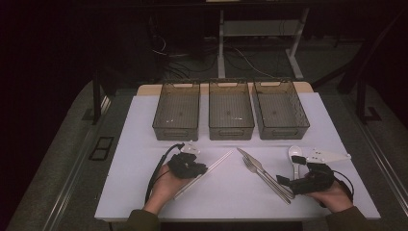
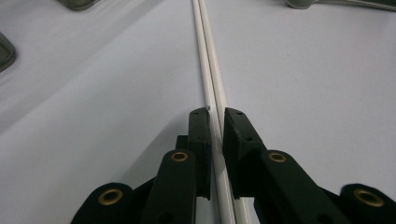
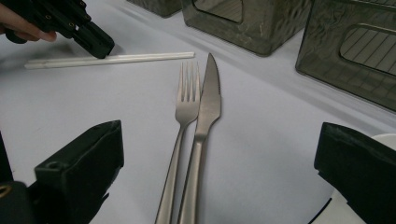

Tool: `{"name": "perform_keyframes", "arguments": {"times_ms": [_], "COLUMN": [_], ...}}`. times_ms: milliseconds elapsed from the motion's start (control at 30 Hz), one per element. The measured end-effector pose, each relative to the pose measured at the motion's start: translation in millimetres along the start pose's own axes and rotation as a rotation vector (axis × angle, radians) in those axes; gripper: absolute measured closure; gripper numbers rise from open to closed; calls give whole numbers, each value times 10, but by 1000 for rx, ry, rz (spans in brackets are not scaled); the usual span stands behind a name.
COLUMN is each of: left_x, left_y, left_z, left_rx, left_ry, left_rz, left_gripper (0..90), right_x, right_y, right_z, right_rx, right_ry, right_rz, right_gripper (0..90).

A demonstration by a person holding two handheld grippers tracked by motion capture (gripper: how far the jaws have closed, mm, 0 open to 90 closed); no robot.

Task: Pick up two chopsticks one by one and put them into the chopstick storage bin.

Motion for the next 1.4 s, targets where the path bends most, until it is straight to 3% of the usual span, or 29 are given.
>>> {"name": "perform_keyframes", "arguments": {"times_ms": [233, 667, 1100, 1133, 1167, 1200, 1267, 1300, 1400], "left_x": [-18, -64, -68, -65, -61, -60, -58, -63, -55], "left_y": [9, 49, 9, 13, -6, -8, -29, -23, -38], "left_z": [11, 29, 20, 11, 1, -10, -22, -34, -61], "left_rx": [18, 61, 42, 50, 56, 48, 46, 38, 38], "left_ry": [-11, 20, 25, 21, 25, 33, 37, 38, 50], "left_rz": [-4, 13, 27, 8, 21, 1, 13, -5, 12], "left_gripper": [795, 819, 849, 849, 849, 849, 849, 849, 849], "right_x": [-2, -4, -4, -3, -2, -2, -3, -4, -4], "right_y": [2, 3, 0, 6, 7, 7, 5, 5, 8], "right_z": [-4, -3, -6, -2, -3, -3, -5, -5, -6], "right_rx": [-1, -1, -2, -1, -1, -1, 0, 0, 1], "right_ry": [0, -1, 0, 1, 2, 4, 2, 2, 2], "right_rz": [3, 4, 7, 7, 5, 2, 5, 6, 9], "right_gripper": [15, 15, 15, 15, 15, 15, 15, 15, 15]}}
Point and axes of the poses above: each handheld gripper's, and its own axes: z roughly forward along the jaws, x roughly out of its top, y roughly to its right, the point moved 3 cm from there along z, roughly forward along the jaws, and after that the axes turned 10 degrees about -y, right-handed, at the moved point
